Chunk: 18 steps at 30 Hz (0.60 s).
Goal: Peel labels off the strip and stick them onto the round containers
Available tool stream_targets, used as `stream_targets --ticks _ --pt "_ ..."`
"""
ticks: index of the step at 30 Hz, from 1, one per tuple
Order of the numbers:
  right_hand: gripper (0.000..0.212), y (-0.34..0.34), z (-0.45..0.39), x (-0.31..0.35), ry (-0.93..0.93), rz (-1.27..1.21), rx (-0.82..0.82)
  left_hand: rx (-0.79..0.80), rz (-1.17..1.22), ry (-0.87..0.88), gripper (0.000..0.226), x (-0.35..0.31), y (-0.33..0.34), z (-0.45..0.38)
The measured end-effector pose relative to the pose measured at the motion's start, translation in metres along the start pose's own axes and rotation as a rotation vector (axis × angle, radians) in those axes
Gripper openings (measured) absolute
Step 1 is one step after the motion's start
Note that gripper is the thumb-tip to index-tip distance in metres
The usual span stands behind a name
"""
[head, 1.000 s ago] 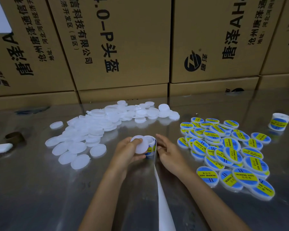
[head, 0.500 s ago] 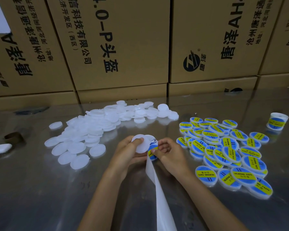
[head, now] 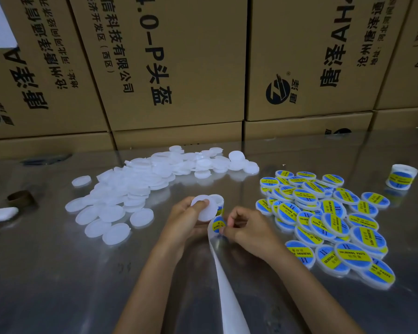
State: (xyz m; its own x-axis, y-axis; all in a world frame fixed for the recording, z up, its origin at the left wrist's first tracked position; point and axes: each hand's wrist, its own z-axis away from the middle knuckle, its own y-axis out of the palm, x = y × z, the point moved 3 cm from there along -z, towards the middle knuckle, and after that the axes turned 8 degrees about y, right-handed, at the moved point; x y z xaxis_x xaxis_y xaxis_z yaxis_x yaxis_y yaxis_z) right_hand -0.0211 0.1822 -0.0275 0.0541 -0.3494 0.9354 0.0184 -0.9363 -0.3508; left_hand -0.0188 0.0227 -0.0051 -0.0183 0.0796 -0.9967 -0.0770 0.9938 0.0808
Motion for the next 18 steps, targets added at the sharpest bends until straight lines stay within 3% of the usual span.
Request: stream_targets --ticks 7,11,14,18 --pt "0.025 -0.023 0.014 0.017 0.091 -0.023 0.392 -0.073 0.027 0.038 0.018 -0.004 -0.003 0.001" --pt "0.021 -0.044 0.014 0.023 0.171 -0.337 0.27 -0.096 0.168 0.025 0.014 -0.006 -0.005 0.001" --pt "0.022 -0.047 0.012 0.03 0.174 -0.535 0.153 -0.022 0.253 0.048 0.027 -0.01 -0.002 0.002" --pt "0.026 -0.029 0.012 0.034 0.088 -0.58 0.05 0.095 0.337 0.053 0.029 -0.015 0.01 0.004"
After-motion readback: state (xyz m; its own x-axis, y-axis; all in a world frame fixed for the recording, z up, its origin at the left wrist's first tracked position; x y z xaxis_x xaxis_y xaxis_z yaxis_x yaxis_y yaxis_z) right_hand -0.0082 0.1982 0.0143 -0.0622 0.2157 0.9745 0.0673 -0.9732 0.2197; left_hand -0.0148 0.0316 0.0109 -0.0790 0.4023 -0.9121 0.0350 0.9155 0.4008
